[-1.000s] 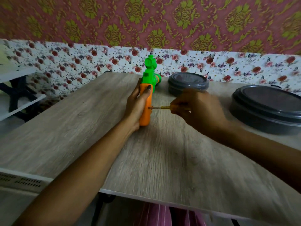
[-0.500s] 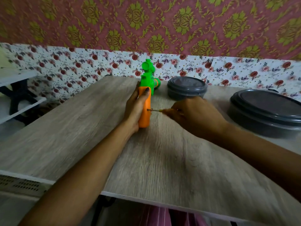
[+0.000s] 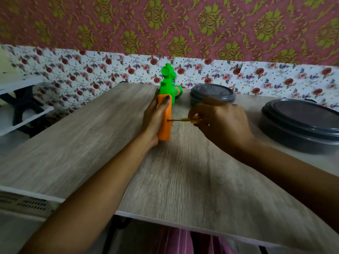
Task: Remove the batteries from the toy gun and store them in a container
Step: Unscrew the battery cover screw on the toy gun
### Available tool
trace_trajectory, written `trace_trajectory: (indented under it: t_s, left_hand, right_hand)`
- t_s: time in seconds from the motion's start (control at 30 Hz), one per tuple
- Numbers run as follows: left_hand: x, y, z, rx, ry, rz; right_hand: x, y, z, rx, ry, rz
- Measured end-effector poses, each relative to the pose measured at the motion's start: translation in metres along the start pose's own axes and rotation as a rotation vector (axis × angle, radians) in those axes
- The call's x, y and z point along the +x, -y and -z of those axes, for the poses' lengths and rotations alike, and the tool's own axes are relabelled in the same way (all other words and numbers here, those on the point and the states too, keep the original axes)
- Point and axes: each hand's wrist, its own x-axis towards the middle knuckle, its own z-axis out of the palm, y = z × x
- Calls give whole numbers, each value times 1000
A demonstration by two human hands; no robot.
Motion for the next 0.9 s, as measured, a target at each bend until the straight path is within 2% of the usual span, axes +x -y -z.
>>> trace_trajectory:
  t_s: [0.1,0.23,0.3,0.5,0.57,0.63,0.7,0.77,0.9]
  left_hand:
    - [2,0,1,-10,-13,16]
    - [1,0,-2,2,-21,10]
    - [1,1,-2,13,-6,0]
    - [2,2,-1,-12,-2,6]
    - [3,2,0,-36,2,8]
    - [3,1,2,-35,-1,16]
    - [4,1,2,-21,-9,28]
    - [4,1,1,-31,-13,23]
    - [3,3,-1,4,-8,-1]
  right_hand:
    - [3,3,5,-118,231,-65]
    - [14,2,13,42,470,-204]
    - [14,0,14,79,430,-213]
    - [1,0,-4,-36,-48,-53]
    - [-2,4,-3,-76,-98,36]
    - [-2,5,-3,-130,14,51]
    - [-2,5,-1,-135,180,-41]
    - [1,2,1,-46,262,-101]
    - [5,-3,4,97,216,-164]
